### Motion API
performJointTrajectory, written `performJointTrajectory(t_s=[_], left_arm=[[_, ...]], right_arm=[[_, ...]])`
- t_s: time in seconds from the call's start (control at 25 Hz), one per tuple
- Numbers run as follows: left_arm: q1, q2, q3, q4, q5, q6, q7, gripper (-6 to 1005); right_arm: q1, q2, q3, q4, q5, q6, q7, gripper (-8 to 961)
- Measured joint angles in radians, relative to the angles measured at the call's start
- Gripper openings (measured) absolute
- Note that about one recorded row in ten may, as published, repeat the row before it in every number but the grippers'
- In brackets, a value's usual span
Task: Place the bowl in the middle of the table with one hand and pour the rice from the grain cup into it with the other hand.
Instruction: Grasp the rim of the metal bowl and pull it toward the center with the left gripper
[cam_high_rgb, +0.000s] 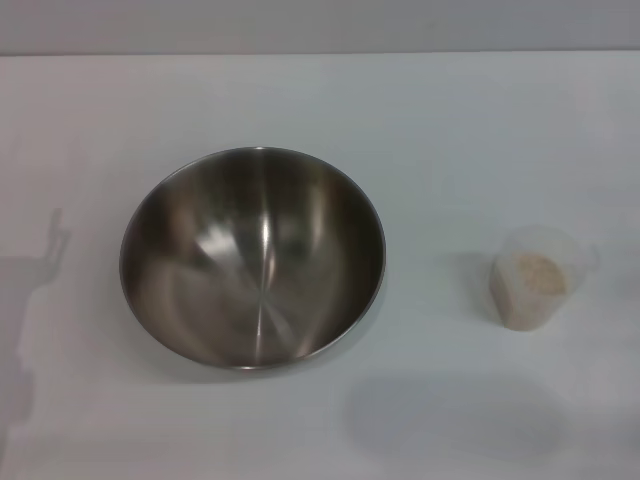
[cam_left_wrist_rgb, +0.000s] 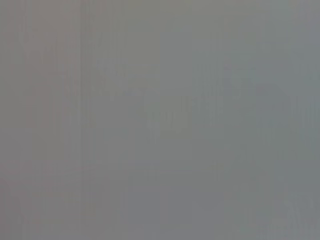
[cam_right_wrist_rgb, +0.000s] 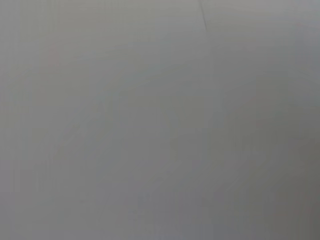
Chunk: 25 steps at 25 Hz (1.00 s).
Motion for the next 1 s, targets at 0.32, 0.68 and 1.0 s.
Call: performJointTrajectory(t_s=[0.32, 0.68, 1.0], left_arm=[[-0.006, 0.0, -0.001, -0.002, -0.001, -0.008, 0.0, 812], [-0.043, 0.015, 0.0, -0.028, 0.006, -0.052, -0.001, 810], [-0.08, 0.079, -0.004, -0.148, 0.013, -0.16, 0.019, 809]], right_arm=[[0.002, 0.0, 0.0, 0.0, 0.0, 0.0, 0.0, 839], [0.006, 0.0, 0.0, 0.001, 0.0, -0.001, 0.001, 838], [0.006, 0.0, 0.0, 0.003, 0.0, -0.011, 0.002, 840]])
